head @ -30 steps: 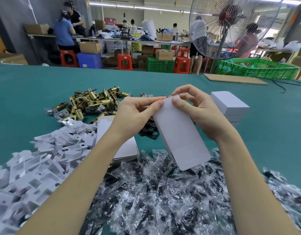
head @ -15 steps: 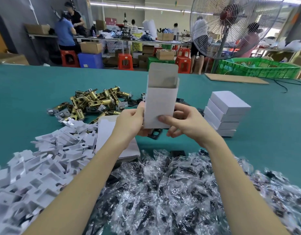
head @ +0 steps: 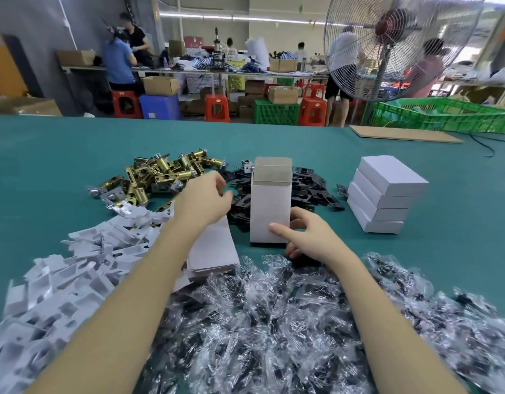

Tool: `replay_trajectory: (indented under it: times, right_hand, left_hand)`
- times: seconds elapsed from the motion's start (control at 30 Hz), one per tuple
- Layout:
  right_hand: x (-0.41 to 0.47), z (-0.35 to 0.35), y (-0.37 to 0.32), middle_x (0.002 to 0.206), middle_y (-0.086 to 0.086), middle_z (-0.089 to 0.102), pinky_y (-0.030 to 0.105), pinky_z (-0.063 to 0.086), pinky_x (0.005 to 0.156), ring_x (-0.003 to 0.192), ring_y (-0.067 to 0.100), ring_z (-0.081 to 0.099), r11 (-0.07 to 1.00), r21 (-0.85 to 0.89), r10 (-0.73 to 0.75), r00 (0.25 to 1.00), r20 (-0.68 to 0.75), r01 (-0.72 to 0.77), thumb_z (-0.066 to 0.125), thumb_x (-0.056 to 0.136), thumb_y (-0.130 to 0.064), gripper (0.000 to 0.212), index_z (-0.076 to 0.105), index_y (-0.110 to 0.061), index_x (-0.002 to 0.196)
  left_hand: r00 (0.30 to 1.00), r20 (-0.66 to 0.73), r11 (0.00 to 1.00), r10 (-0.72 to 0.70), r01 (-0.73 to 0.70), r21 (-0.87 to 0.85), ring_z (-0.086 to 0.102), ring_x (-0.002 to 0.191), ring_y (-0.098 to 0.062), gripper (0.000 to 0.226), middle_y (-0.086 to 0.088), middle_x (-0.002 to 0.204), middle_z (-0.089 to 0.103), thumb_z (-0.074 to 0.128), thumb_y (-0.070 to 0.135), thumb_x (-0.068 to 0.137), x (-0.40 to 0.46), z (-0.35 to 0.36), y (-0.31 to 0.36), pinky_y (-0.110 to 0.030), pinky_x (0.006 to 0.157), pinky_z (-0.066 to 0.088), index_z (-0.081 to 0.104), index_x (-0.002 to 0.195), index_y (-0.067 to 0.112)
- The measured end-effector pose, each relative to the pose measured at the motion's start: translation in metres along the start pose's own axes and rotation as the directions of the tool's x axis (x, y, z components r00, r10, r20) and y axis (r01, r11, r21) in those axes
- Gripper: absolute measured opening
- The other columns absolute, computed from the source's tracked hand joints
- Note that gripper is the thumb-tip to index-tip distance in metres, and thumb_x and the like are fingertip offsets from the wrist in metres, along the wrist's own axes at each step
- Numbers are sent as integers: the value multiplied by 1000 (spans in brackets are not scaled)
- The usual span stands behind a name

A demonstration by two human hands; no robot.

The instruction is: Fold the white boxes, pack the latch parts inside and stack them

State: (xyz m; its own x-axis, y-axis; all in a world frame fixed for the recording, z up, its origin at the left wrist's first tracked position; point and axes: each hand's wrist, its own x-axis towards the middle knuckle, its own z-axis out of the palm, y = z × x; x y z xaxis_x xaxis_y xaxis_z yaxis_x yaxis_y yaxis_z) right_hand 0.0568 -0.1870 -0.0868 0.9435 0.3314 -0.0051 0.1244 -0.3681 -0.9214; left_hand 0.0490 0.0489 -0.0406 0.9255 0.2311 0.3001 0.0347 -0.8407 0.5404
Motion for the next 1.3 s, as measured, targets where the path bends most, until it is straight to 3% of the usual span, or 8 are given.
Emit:
replay_trajectory:
  times: [0.2, 0.33, 0.47, 0.67, 0.77, 1.0, 1.1, 1.3]
  right_hand:
    - [3, 0, 3, 108, 3, 71, 29, 60, 62, 65, 19, 74, 999, 52, 8, 1000, 8, -8, 77, 88, -43, 32, 65, -30, 114]
    - [4, 0, 5, 109, 3, 71, 29, 60, 62, 66, 19, 74, 997, 71, 9, 1000, 16, -10, 78, 87, -45, 32, 65, -31, 113]
    - [4, 1, 5, 108, 3, 72, 28, 60, 62, 67, 20, 74, 997, 81, 11, 1000, 17, -12, 78, 86, -45, 31, 65, -33, 111]
    - [3, 0, 3, 107, 2, 72, 27, 60, 61, 66, 18, 74, 997, 77, 13, 1000, 10, -14, 77, 87, -46, 30, 65, -32, 111]
    - [2, 0, 2, 103, 2, 72, 27, 59, 58, 64, 19, 74, 997, 81, 1, 1000, -19, 0, 78, 86, -45, 30, 66, -31, 109]
    - [-2, 1, -1, 102, 0, 72, 27, 59, 56, 64, 18, 74, 996, 80, -21, 997, -75, 27, 80, 84, -45, 27, 68, -32, 103]
    - [-5, -1, -3, 102, -2, 72, 25, 58, 56, 65, 15, 74, 998, 41, -35, 997, -67, 38, 81, 82, -46, 30, 67, -33, 105]
    - [-11, -14, -16, 105, -14, 69, 16, 50, 57, 62, -2, 67, 991, -135, -16, 999, 39, 21, 85, 71, -61, 51, 61, -45, 113]
  left_hand:
    - [993, 6, 986, -114, 113, 123, 60, 115, -33, 47, -15, 131, 61, 61, 19, 98, 56, 7, -23, -44, 93, 54, 51, 143, 8]
    - [993, -24, 981, -113, 115, 157, 61, 95, -26, 24, -8, 116, 70, 63, 16, 95, 70, 18, -35, -38, 79, 57, 70, 118, 16]
    - [990, -91, 976, -106, 121, 182, 57, 83, -20, 8, 2, 97, 70, 66, 20, 94, 71, 21, -38, -27, 58, 42, 67, 90, 28]
    - [978, -157, 977, -139, 109, -182, 67, 90, -22, 7, 1, 91, 72, 72, 19, 90, 73, -1, -23, -39, 82, 57, 68, 85, 21]
    - [970, -179, 893, -166, 70, -445, 64, 78, -11, 14, 3, 86, 72, 77, 18, 87, 69, -29, 7, -34, 77, 55, 65, 80, 20]
    - [923, -301, 866, 240, -344, -363, 61, 64, 5, 9, 11, 74, 72, 79, 21, 85, 20, -68, 84, -13, 65, 52, 72, 83, 16]
    - [892, -273, 871, 361, -427, -243, 64, 69, 4, 10, 16, 72, 69, 77, 22, 86, 1, -61, 105, -23, 73, 56, 69, 81, 21]
    - [896, -256, 873, 364, -424, -243, 66, 76, -11, 11, 6, 77, 70, 74, 19, 88, -18, -36, 103, -39, 78, 56, 66, 81, 16]
